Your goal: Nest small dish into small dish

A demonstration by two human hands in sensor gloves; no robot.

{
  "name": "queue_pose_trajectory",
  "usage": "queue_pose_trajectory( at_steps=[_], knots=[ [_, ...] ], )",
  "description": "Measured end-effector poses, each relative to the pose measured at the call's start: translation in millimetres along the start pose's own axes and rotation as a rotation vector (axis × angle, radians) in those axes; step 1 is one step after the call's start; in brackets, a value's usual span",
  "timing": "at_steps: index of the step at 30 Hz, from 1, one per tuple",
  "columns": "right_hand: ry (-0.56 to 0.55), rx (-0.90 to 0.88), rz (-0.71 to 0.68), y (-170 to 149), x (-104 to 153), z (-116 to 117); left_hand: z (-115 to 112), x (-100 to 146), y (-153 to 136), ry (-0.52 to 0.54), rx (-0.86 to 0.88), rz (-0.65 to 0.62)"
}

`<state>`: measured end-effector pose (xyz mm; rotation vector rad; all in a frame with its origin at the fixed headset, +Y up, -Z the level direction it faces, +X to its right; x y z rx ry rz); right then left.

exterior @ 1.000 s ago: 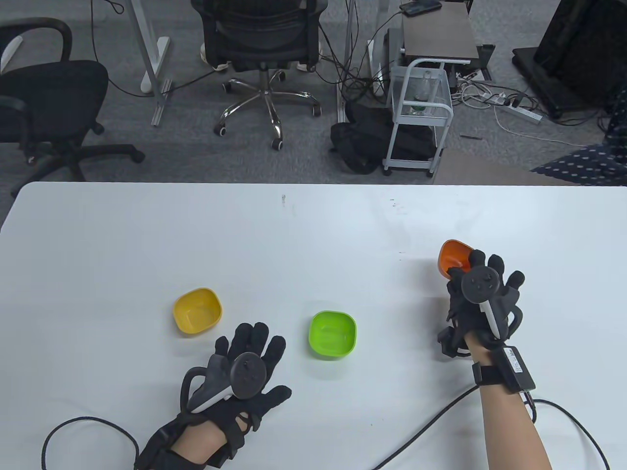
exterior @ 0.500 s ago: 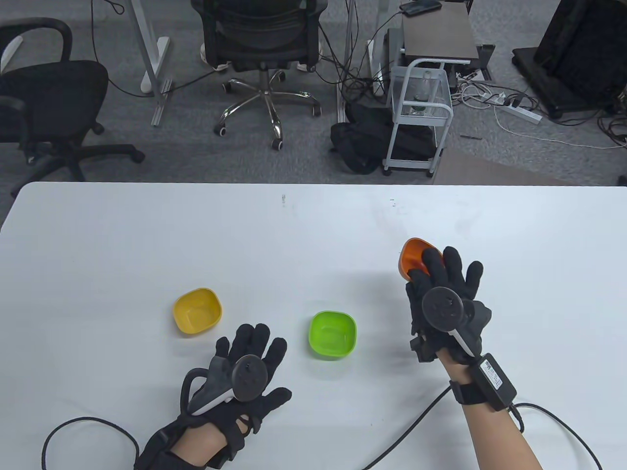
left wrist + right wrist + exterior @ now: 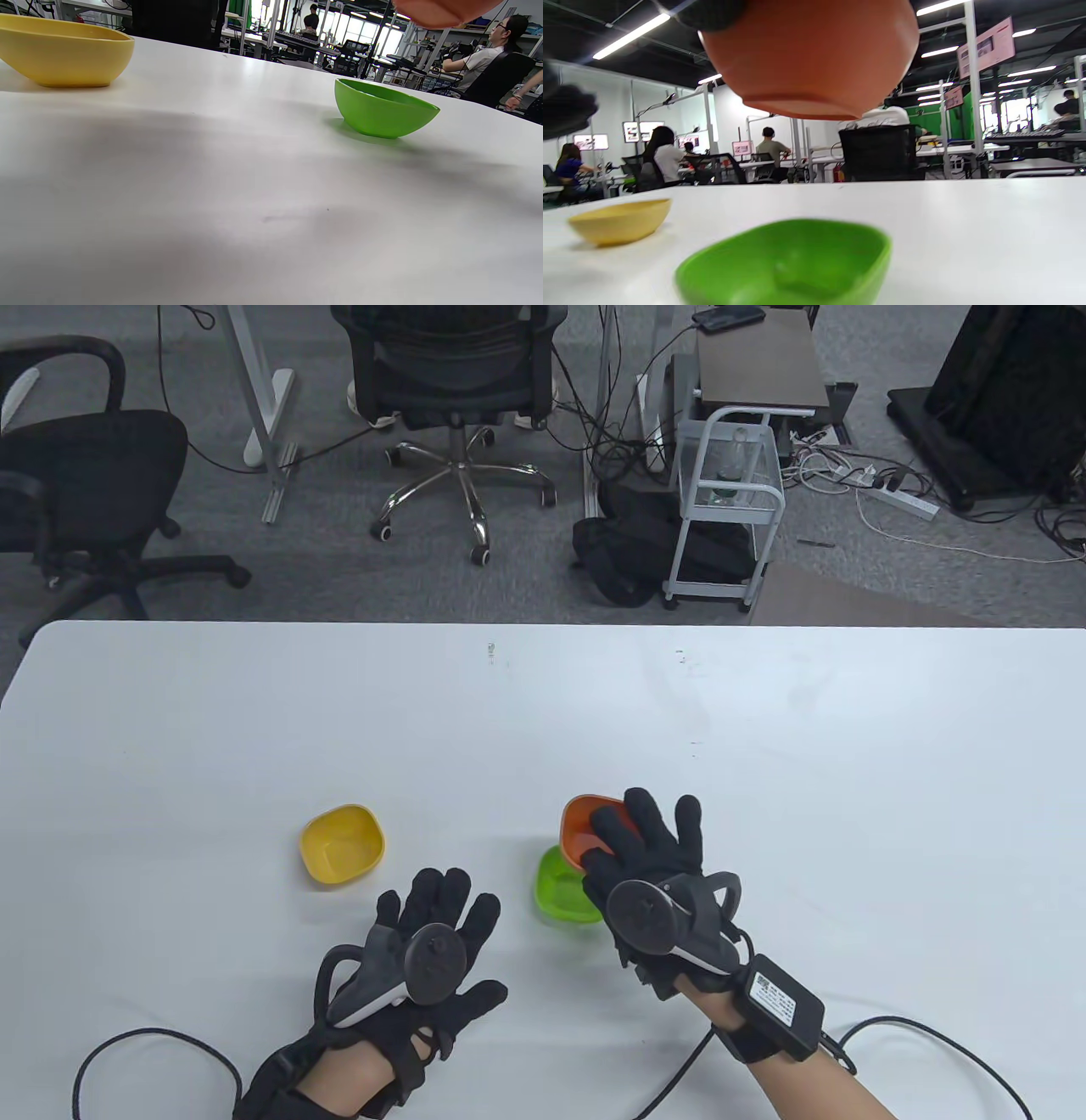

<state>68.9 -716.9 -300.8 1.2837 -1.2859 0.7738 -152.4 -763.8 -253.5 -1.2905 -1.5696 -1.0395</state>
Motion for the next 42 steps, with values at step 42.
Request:
queue_pose_trajectory(
  at_steps=[42],
  knots=[
    [0.070, -0.236, 0.144, -97.6, 51.3, -53.0, 9.0, -4.5, 3.8, 0.081, 0.071, -0.066]
  ],
)
Point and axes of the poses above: the tracker on the back of each hand, its own y axis roughly to the thumb side, its own x axis roughly from the fingertips to the wrist, z = x × y, the point moved 2 cm from there along -x, roughly from the wrist to the fingertips, and after that the axes turned 11 degrees about z, right-handed, at the moved point
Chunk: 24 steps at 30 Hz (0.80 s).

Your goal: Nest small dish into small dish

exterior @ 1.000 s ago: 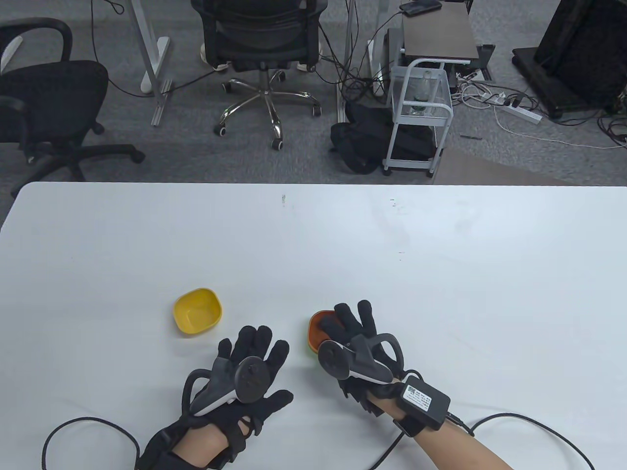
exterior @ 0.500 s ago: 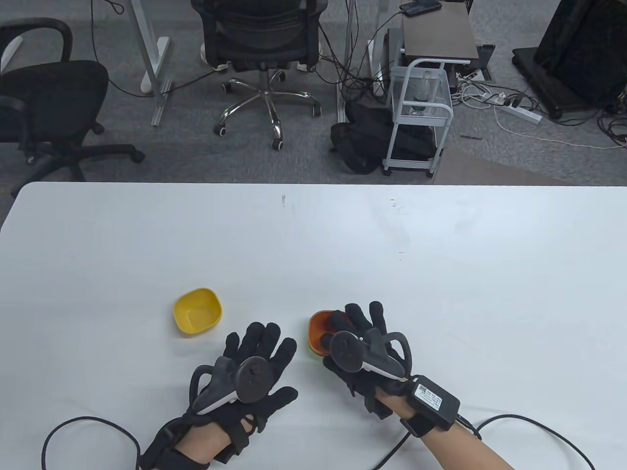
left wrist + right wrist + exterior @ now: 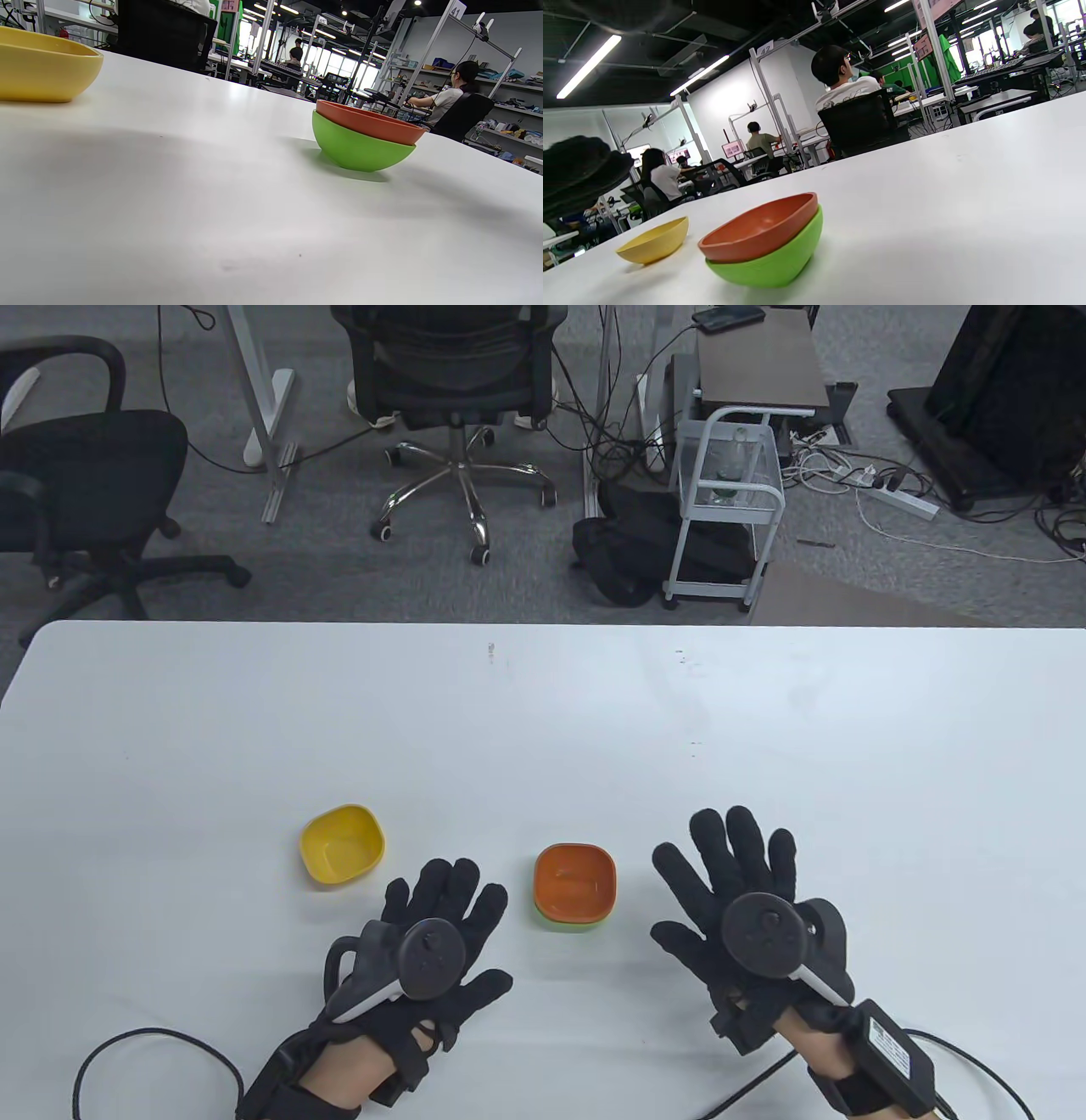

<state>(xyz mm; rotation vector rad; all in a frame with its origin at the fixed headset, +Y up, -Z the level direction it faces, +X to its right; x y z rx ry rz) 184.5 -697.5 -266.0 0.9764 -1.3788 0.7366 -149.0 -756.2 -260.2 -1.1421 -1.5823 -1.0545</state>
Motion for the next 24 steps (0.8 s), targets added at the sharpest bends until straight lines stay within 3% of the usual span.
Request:
queue_pose_trajectory(
  at_steps=[3, 5, 6, 7, 19, 24],
  knots=[
    [-0.050, -0.009, 0.003, -16.2, 12.2, 8.6, -1.4, -0.7, -0.3, -0.006, -0.001, 0.004],
    [0.047, -0.005, 0.038, -18.5, 14.1, 11.8, -2.8, -0.9, -0.1, -0.013, -0.005, 0.008],
    [0.037, -0.018, 0.029, -17.3, 16.9, 11.2, -3.0, -0.9, 0.1, -0.013, -0.006, 0.007],
    [-0.016, -0.016, 0.008, -15.5, 17.2, 10.8, -3.1, -1.1, 0.6, -0.011, -0.008, 0.006],
    [0.025, 0.000, 0.010, -12.5, 16.7, 16.4, 0.8, -1.1, 3.8, 0.003, 0.011, 0.022],
    [0.018, -0.007, 0.036, -14.8, 14.4, 16.8, 14.2, -3.8, 2.9, 0.049, 0.004, 0.049]
  ],
)
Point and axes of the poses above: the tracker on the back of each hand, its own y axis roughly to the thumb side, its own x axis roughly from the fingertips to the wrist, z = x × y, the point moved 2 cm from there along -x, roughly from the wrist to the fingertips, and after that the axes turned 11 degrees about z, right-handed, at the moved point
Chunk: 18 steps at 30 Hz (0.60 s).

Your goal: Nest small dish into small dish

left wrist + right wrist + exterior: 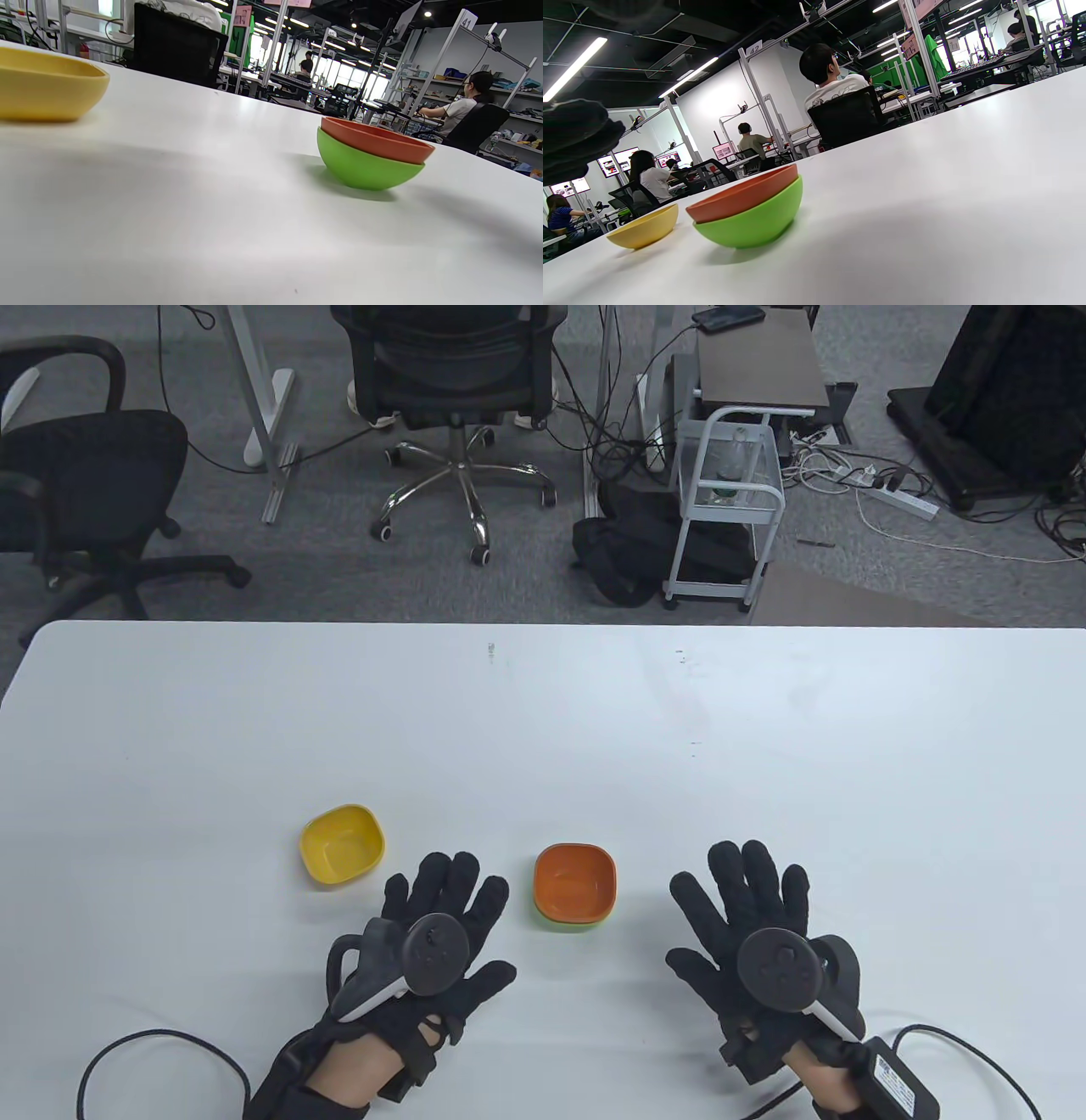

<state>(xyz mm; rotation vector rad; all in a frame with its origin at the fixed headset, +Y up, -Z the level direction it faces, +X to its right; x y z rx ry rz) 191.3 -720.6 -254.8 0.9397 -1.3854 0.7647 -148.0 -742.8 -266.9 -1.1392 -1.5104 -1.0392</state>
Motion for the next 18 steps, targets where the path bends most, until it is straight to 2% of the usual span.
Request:
queue_pose_trajectory(
  at_steps=[4, 6, 8, 9, 10, 11, 12, 13, 15, 18],
  knots=[
    [-0.003, -0.004, 0.016, -1.6, -0.9, 0.7, 28.9, -19.7, -10.6, 0.014, -0.078, 0.098],
    [-0.004, -0.004, 0.018, -1.6, -0.8, 0.0, 46.1, -38.6, -26.1, 0.024, -0.096, 0.179],
    [-0.011, -0.002, 0.021, -2.3, -0.9, -0.4, 52.4, -57.0, -53.0, -0.026, -0.029, 0.305],
    [-0.012, -0.002, 0.022, -2.5, -0.9, -0.4, 51.1, -60.2, -62.8, -0.025, 0.015, 0.338],
    [-0.014, -0.001, 0.026, -3.3, -1.1, -0.3, 43.5, -61.1, -75.0, 0.011, 0.088, 0.384],
    [-0.016, 0.007, 0.032, -5.2, -2.1, 0.1, 33.2, -60.9, -82.8, -0.002, 0.147, 0.426],
    [-0.010, 0.008, 0.036, -5.9, -2.6, 0.1, 25.1, -61.2, -85.5, -0.119, 0.162, 0.440],
    [-0.004, -0.003, 0.040, -7.6, -2.9, -0.6, 19.8, -59.7, -90.4, -0.161, 0.136, 0.442],
    [-0.005, -0.003, 0.040, -8.7, -3.0, -1.5, 18.7, -60.3, -102.0, -0.039, 0.043, 0.478],
    [-0.002, 0.000, 0.036, -8.9, -2.8, -1.5, 8.1, -65.0, -122.4, -0.104, 0.064, 0.558]
  ],
)
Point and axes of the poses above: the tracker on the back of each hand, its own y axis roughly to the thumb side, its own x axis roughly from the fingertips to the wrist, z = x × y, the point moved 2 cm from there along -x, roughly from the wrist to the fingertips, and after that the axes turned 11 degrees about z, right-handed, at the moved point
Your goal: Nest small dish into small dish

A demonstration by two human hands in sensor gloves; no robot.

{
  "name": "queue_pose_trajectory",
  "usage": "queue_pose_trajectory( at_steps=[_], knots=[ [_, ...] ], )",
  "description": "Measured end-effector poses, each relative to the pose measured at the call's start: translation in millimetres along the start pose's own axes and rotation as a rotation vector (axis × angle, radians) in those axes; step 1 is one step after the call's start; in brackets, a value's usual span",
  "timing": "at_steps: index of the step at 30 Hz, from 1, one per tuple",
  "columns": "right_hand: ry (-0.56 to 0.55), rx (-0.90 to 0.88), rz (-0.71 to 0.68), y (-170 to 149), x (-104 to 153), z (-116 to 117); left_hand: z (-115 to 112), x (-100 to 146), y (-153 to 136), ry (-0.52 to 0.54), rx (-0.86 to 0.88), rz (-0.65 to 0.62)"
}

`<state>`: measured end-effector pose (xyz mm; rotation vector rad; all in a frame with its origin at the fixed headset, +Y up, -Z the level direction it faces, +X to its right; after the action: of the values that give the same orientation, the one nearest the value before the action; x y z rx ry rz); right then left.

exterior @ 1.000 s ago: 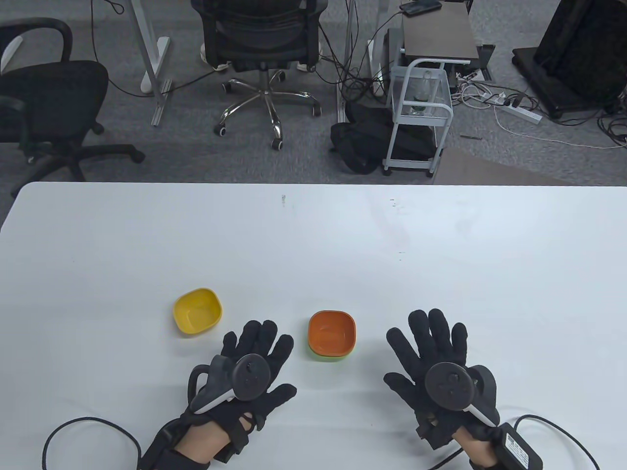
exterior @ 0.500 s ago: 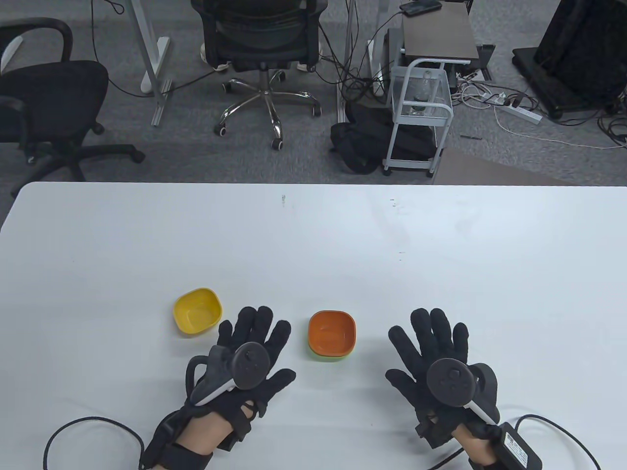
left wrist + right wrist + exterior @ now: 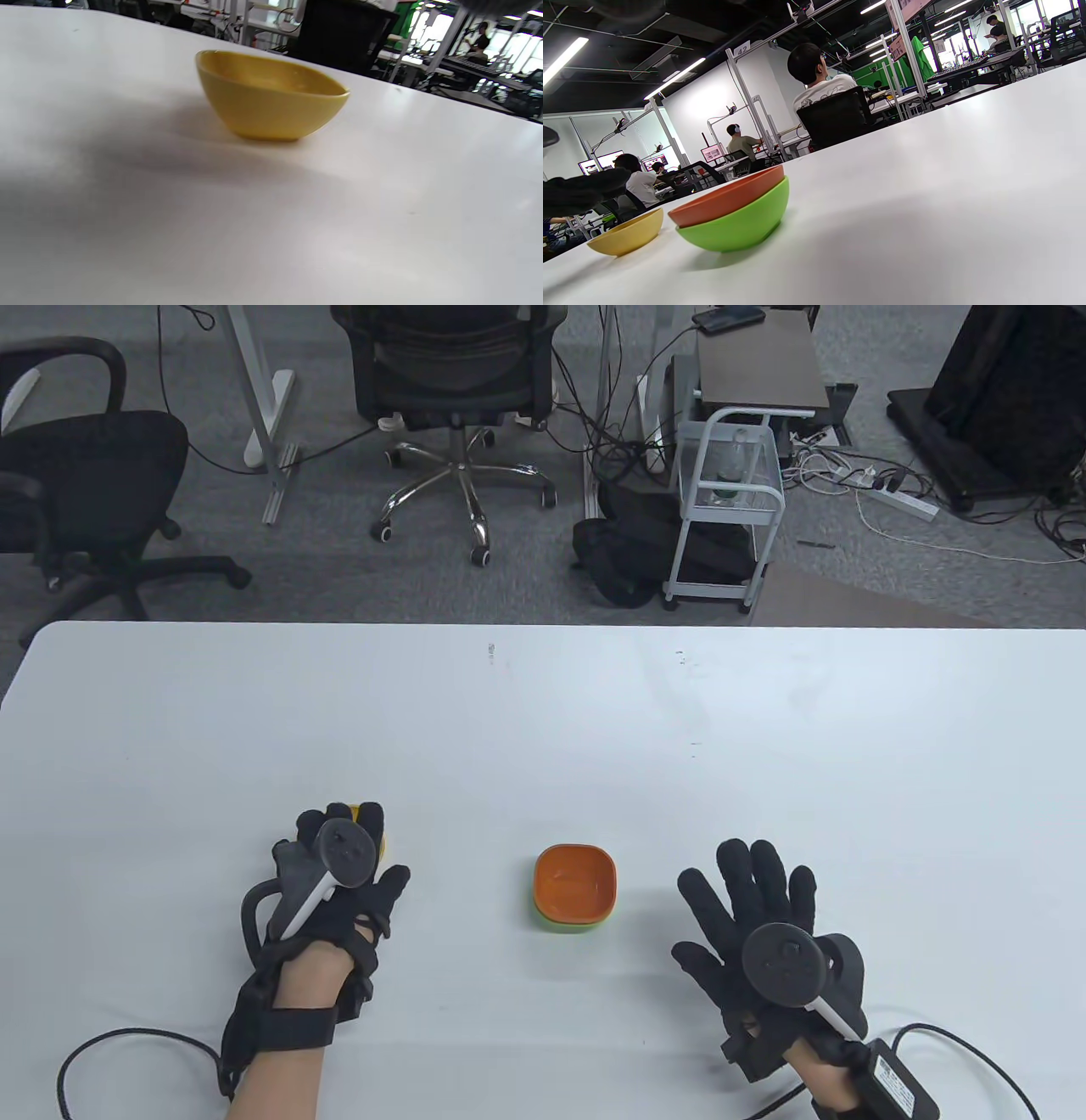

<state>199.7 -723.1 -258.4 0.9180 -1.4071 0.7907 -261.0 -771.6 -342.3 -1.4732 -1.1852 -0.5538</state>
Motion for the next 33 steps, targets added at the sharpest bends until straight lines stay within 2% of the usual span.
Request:
queue_pose_trajectory(
  at_steps=[6, 8, 21, 28, 33],
  knots=[
    [0.000, -0.001, -0.003, 0.3, 1.6, 0.0, -30.7, -27.6, -17.5, -0.152, -0.055, 0.100],
    [-0.001, -0.004, -0.003, 0.5, 1.5, 0.1, -35.1, -31.5, -18.1, -0.142, -0.073, 0.104],
    [0.004, 0.027, 0.023, 1.1, -0.3, 2.3, -27.7, -43.4, -14.0, -0.034, -0.042, 0.072],
    [0.029, 0.040, 0.030, 0.9, -2.2, 7.7, -16.9, -37.6, -9.0, -0.015, 0.020, 0.013],
    [0.027, 0.040, 0.033, 0.9, -2.3, 7.8, -8.3, -24.6, 1.5, 0.011, 0.067, -0.036]
  ],
)
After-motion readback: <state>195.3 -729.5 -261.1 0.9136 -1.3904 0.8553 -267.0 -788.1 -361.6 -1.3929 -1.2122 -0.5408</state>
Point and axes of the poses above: the tracker on the back of each hand, its own y axis roughly to the thumb side, its own x axis roughly from the fingertips to the wrist, z = x × y, the point moved 2 cm from there along -x, roughly from the wrist to the fingertips, and after that the axes turned 11 degrees about z, right-handed, at the moved point
